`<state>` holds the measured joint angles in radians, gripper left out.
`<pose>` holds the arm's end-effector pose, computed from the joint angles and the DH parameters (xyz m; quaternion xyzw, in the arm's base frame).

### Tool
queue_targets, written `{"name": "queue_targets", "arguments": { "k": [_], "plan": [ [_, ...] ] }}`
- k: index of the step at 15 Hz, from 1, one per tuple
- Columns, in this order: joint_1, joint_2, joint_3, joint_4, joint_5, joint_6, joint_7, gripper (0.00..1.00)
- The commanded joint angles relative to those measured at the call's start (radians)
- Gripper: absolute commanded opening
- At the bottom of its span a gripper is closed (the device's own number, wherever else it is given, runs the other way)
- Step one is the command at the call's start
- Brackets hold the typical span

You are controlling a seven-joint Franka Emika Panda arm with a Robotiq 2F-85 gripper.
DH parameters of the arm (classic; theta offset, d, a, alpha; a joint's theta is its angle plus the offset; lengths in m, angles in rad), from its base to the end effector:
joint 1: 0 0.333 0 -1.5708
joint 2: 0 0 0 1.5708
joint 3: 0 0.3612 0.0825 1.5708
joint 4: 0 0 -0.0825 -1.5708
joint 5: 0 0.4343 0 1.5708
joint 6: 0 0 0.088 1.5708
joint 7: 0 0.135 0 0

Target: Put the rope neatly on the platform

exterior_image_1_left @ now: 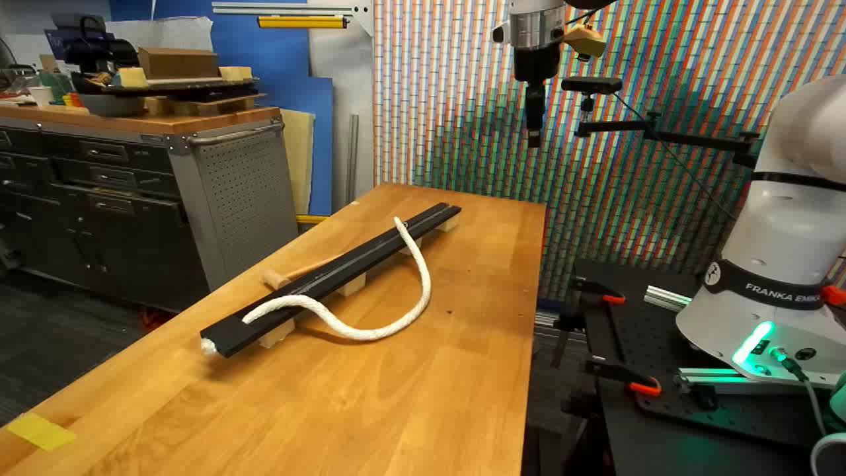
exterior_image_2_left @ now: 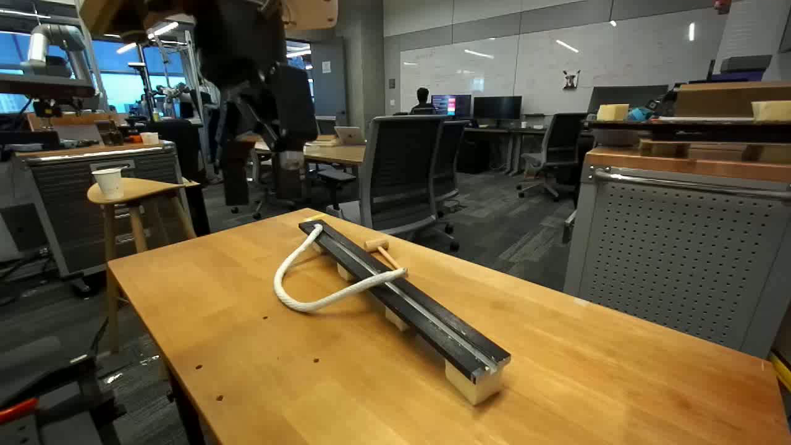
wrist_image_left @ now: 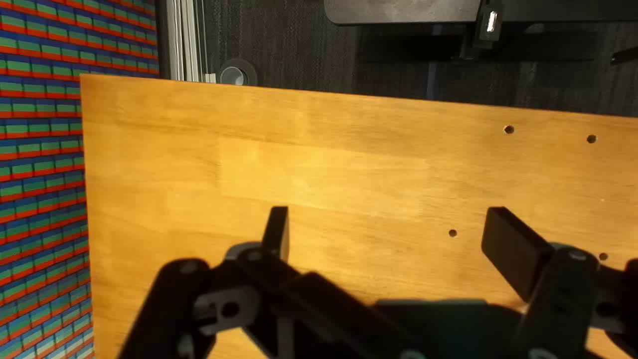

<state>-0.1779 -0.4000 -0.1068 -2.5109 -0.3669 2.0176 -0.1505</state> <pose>0.4030 -0.1486 0.4052 0.9888 0.0254 -0.0737 0.1274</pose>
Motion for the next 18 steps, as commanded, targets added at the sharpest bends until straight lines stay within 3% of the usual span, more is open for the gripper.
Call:
{"name": "queue_targets", "arguments": {
  "k": [1, 18],
  "plan": [
    [0.011, 0.0, -0.009, 0.003, -0.003, -0.002, 0.003, 1.0],
    [0.011, 0.01, -0.005, 0.013, 0.006, 0.005, 0.029, 1.0]
  ]
}}
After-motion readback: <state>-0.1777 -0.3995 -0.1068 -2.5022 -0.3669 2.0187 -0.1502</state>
